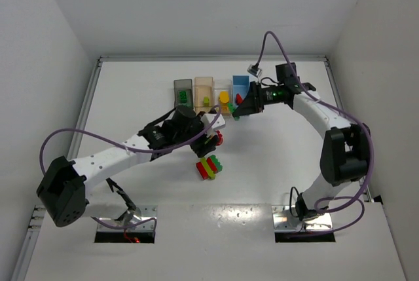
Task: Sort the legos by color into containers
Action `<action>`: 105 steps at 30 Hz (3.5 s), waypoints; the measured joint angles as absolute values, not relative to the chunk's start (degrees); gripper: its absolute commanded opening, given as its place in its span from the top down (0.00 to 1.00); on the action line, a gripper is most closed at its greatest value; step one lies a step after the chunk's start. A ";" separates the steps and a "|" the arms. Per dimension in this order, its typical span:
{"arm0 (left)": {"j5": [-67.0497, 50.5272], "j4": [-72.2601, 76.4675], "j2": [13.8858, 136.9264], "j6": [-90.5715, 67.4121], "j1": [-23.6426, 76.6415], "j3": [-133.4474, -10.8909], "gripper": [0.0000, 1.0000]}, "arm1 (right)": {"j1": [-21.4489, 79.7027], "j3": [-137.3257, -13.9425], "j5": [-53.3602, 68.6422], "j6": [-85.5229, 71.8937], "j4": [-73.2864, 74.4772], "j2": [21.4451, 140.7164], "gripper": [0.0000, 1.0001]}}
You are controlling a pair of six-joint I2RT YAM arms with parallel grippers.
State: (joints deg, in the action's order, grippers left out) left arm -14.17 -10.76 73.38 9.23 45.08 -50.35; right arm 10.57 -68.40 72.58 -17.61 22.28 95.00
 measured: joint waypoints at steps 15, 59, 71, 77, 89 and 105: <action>-4.14 -10.63 70.04 -4.99 25.91 -47.37 0.97 | 15.40 -89.60 49.06 -13.69 22.50 107.48 1.00; -7.79 -11.03 67.05 -9.28 11.86 -47.00 0.95 | 33.01 -122.65 23.27 -22.70 17.04 143.26 0.22; -28.62 -7.88 67.05 -4.86 11.68 -46.96 0.95 | 26.96 -106.67 45.23 -25.34 14.61 126.76 0.21; -33.17 -6.96 67.05 -2.15 13.10 -46.28 0.95 | 18.83 -93.25 62.52 -33.21 6.24 115.20 0.22; -29.91 -5.56 67.46 -0.10 19.75 -46.26 0.95 | 22.15 -85.21 72.93 -38.85 4.64 112.49 0.22; -27.46 -4.99 71.05 1.39 25.12 -52.45 0.95 | 22.50 -85.76 70.87 -38.46 6.66 115.42 0.22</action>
State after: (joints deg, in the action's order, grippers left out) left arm -27.46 -4.99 71.05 1.39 25.12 -52.45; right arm 22.50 -85.76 70.87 -38.46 6.66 115.42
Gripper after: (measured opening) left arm 0.697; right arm 0.784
